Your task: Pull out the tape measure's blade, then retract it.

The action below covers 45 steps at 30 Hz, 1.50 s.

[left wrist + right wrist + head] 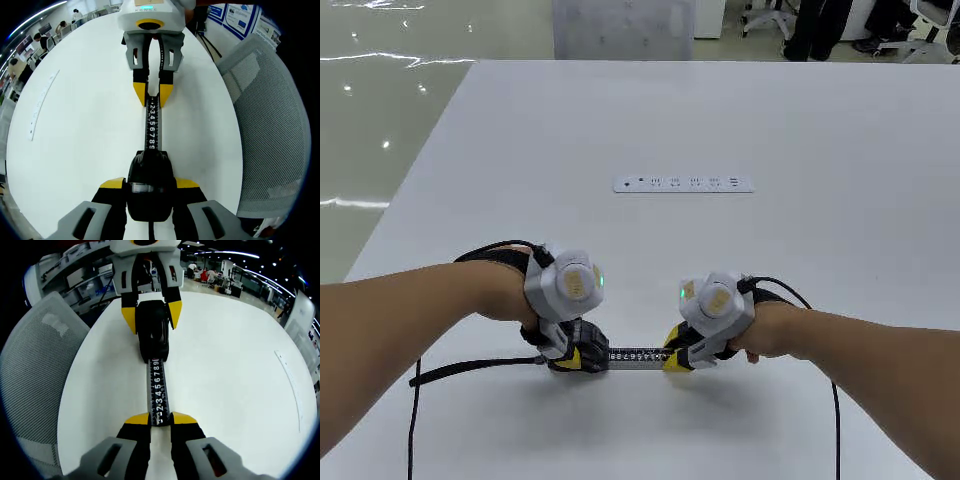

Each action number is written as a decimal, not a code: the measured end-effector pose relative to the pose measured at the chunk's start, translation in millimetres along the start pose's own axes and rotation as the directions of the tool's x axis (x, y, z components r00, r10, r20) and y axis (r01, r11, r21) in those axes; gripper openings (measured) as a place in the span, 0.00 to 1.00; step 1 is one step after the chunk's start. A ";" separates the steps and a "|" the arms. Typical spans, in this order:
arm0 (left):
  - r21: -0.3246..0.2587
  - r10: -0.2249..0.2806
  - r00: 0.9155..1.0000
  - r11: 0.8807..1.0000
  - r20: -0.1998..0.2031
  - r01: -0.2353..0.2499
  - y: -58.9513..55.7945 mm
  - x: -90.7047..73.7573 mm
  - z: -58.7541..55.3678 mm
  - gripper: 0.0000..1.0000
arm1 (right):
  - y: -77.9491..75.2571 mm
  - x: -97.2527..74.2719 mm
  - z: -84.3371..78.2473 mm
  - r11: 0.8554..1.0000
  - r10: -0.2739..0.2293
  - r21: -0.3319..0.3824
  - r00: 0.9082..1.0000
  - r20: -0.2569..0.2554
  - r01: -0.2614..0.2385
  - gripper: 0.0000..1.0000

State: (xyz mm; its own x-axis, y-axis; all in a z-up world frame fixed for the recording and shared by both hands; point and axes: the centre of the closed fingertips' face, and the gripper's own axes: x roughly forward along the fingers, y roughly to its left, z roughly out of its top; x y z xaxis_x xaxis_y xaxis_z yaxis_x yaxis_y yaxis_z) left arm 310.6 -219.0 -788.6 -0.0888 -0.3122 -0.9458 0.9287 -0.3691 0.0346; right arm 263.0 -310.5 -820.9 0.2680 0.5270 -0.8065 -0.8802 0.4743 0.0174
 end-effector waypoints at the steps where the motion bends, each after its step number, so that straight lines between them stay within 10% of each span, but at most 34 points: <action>1: 0.000 0.000 1.000 1.000 0.000 0.000 0.0 0.0 0.0 0.32 | -0.5 -0.2 -0.9 1.000 0.000 0.001 1.000 0.000 0.000 0.12; 45: -0.007 0.006 1.000 1.000 0.001 -0.006 -0.5 -1.0 -0.1 0.32 | -4.3 -21.9 -29.4 0.998 -0.020 0.052 1.000 -0.023 0.021 0.12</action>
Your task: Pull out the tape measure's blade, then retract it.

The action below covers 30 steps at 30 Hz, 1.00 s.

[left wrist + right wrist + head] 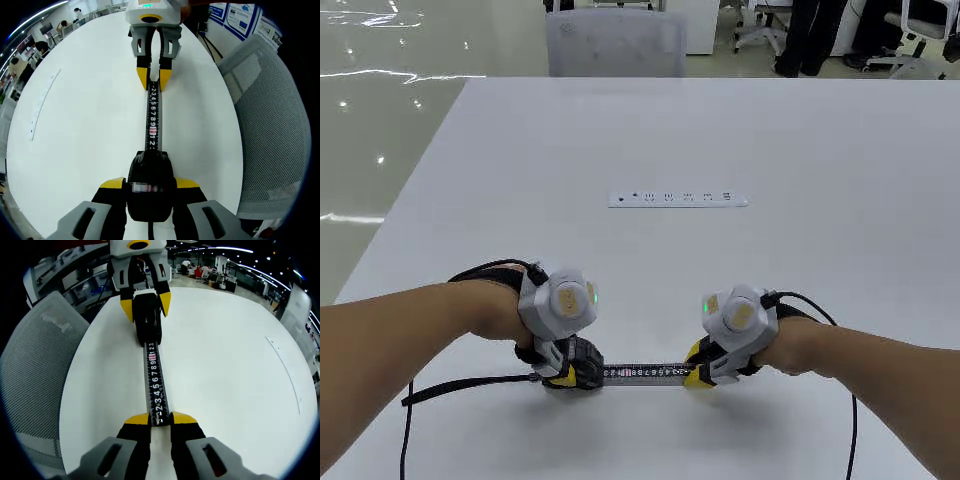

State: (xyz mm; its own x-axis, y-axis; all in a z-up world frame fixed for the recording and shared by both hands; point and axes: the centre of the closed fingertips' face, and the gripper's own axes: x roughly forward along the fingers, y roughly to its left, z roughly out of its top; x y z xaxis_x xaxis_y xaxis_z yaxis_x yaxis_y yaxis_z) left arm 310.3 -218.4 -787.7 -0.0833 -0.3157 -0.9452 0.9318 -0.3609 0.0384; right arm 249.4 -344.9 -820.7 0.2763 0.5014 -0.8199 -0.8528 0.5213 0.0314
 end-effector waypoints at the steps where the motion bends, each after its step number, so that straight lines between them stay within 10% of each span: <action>1: 0.001 0.000 1.000 1.000 -0.001 0.000 -0.1 0.0 0.2 0.32 | 0.0 -0.5 -0.6 1.000 -0.001 0.002 1.000 0.001 0.001 0.12; 30: 0.000 -0.001 1.000 1.000 -0.001 0.001 0.3 0.1 1.4 0.32 | -1.8 -14.0 -19.1 1.000 -0.008 0.015 1.000 -0.014 0.009 0.12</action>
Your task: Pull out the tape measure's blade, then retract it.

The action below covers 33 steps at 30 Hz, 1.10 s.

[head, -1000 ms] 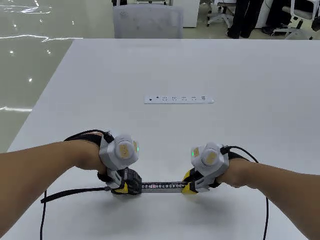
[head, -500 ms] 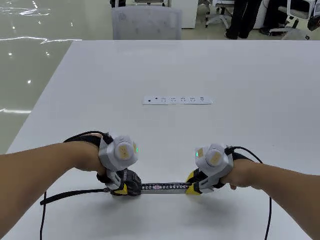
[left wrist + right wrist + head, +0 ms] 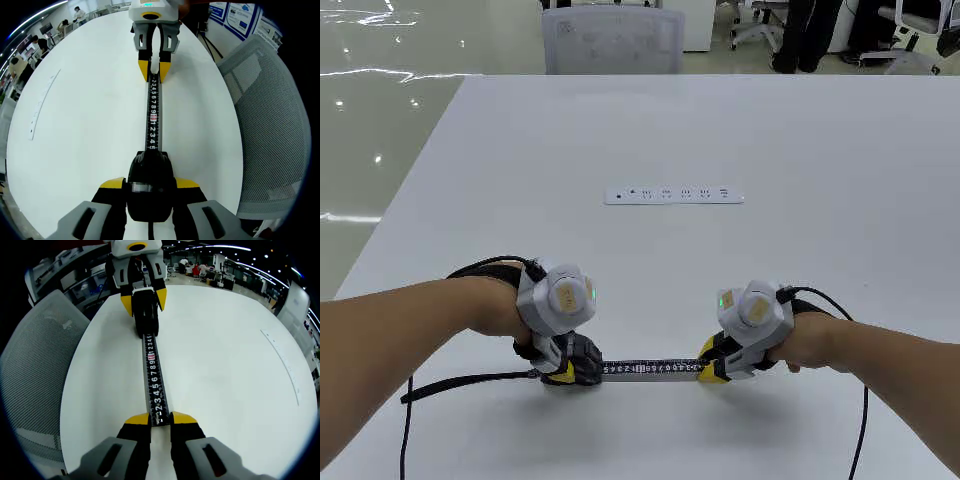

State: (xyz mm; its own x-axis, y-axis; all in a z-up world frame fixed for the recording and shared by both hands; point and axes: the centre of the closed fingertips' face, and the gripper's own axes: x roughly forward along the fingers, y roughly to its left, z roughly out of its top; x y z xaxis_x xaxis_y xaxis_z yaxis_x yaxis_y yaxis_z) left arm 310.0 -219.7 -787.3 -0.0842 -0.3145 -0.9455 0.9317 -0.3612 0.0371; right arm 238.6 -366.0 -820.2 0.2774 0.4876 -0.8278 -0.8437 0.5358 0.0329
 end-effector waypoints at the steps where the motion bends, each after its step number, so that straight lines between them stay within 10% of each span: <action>1: 0.000 0.000 1.000 1.000 0.000 0.000 0.0 0.0 -0.1 0.32 | 0.1 -0.5 -0.4 1.000 -0.001 0.000 1.000 0.000 0.001 0.12; 33: 0.002 -0.001 1.000 1.000 0.005 0.001 0.2 -0.1 0.4 0.32 | -2.8 -13.2 -18.8 1.000 -0.012 0.014 1.000 -0.005 0.012 0.12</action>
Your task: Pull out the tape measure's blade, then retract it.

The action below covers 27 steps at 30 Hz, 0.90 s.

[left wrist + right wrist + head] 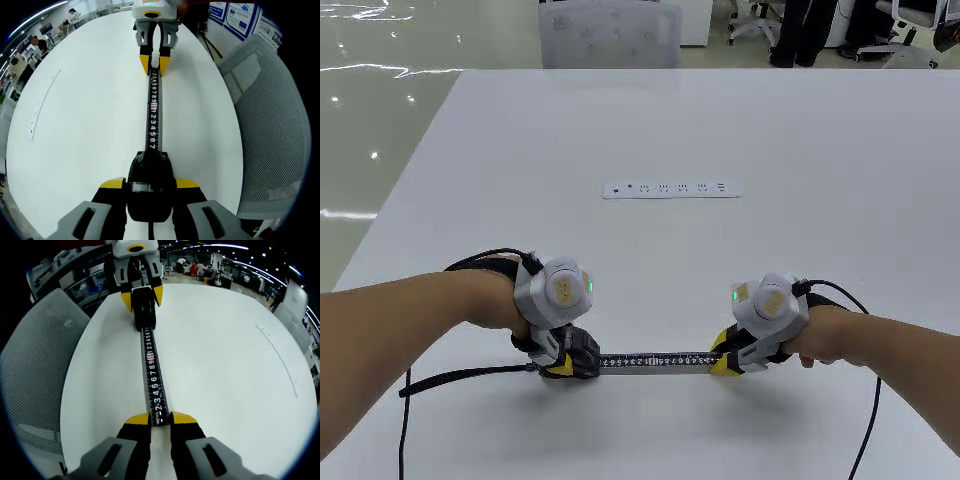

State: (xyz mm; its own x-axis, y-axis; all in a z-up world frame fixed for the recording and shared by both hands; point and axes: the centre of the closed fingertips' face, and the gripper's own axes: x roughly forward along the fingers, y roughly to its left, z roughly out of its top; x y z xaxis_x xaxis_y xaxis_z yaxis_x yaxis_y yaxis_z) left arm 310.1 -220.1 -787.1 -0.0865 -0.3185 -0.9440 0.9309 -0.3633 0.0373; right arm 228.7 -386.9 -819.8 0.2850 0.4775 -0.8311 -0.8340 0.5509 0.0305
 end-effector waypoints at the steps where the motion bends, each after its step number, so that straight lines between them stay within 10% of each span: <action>1: 0.000 0.000 1.000 1.000 0.000 0.000 0.0 0.0 -0.1 0.32 | 0.1 -0.2 -0.5 1.000 0.000 0.000 1.000 0.000 0.000 0.12; 27: -0.002 0.001 1.000 1.000 -0.002 -0.001 -0.1 0.3 0.3 0.32 | -3.4 -14.0 -20.8 1.000 -0.008 0.020 1.000 -0.011 0.008 0.12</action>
State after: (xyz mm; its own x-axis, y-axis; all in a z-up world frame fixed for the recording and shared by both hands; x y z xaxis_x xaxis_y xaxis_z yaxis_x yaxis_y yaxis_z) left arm 309.8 -220.5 -787.3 -0.0846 -0.3171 -0.9446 0.9318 -0.3611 0.0378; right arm 217.7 -409.7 -819.8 0.2866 0.4655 -0.8373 -0.8220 0.5684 0.0347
